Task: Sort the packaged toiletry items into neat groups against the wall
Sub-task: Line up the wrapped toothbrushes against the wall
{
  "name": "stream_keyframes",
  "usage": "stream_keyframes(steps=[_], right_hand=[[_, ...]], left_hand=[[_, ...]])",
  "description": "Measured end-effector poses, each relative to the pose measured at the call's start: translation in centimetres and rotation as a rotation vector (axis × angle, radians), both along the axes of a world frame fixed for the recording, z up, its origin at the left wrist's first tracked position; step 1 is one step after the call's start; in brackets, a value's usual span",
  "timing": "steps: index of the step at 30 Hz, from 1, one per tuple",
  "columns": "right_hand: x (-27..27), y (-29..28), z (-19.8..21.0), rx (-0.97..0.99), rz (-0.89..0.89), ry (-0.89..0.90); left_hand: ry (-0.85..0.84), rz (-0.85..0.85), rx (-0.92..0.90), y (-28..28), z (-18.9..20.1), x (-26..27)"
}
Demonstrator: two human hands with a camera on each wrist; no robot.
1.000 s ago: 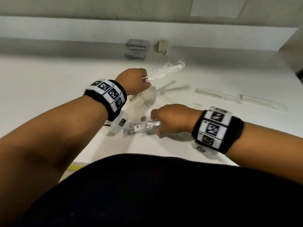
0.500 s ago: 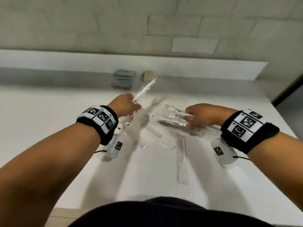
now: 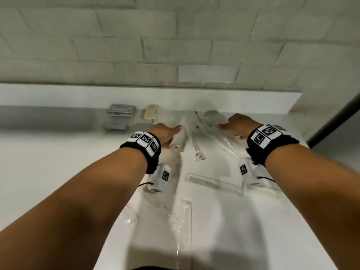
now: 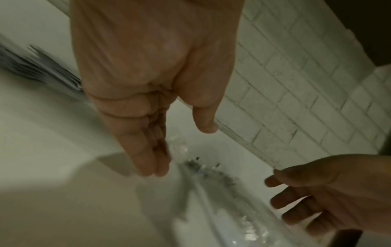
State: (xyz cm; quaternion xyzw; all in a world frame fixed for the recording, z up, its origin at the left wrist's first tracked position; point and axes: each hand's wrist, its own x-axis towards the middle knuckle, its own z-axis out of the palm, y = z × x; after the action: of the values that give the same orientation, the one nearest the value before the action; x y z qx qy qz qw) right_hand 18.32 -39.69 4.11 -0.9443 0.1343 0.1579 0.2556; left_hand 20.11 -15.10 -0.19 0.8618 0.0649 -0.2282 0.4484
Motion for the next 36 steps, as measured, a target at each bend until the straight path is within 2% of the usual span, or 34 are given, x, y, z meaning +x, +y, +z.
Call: stream_keyframes(steps=[3,6,8,11,13,15,17,20,22,24,27,29,31,34,36], right_hand=[[0.8,-1.0,-1.5,-0.097,0.051,-0.085],[1.6,-0.6,-2.2,-0.182,0.195,-0.190],[1.6,0.8,-2.4,-0.187,0.347,-0.218],[1.0,3.6,-2.8,-0.092,0.566,-0.216],[0.6,5.0,-3.6,-0.108,0.679,-0.156],[0.2,5.7,-4.4,-0.243,0.768,-0.107],[-0.2,5.4,-5.0,-0.331,0.795,-0.174],[-0.6,4.6,-5.9,-0.301,0.762,-0.290],[-0.9,4.1,-6.0,-0.202,0.688,-0.304],[-0.8,3.8,-5.0,-0.027,0.579,-0.327],[-0.3,4.1,-1.7,0.229,0.469,-0.487],[-0.1,4.5,0.5,0.396,0.383,-0.625],[0.3,4.7,1.9,0.470,0.224,-0.696],[1.2,5.3,1.8,0.449,0.150,-0.527],[1.5,5.9,0.9,0.334,0.142,-0.380]], left_hand=[[0.048,0.035,0.126,1.5,-1.0,0.7],[-0.138,-0.198,0.426,2.9,-0.6,1.1],[-0.277,-0.403,0.555,2.9,-0.2,1.3],[-0.430,-0.675,0.655,1.6,0.1,1.3],[-0.498,-0.777,0.712,0.7,-0.3,0.8],[-0.531,-0.798,0.688,0.5,-1.2,0.0],[-0.575,-0.749,0.626,0.5,-1.9,-0.9],[-0.589,-0.671,0.480,0.6,-2.5,-2.0],[-0.604,-0.666,0.440,1.0,-2.8,-2.7],[-0.666,-0.724,0.509,1.6,-3.2,-2.9],[-0.709,-0.810,0.683,2.3,-3.7,-2.7],[-0.733,-0.809,0.748,1.9,-3.2,-2.8],[-0.731,-0.769,0.787,1.2,-2.5,-3.1],[-0.694,-0.650,0.875,0.3,-2.1,-3.4],[-0.626,-0.526,0.854,0.2,-2.0,-3.1]])
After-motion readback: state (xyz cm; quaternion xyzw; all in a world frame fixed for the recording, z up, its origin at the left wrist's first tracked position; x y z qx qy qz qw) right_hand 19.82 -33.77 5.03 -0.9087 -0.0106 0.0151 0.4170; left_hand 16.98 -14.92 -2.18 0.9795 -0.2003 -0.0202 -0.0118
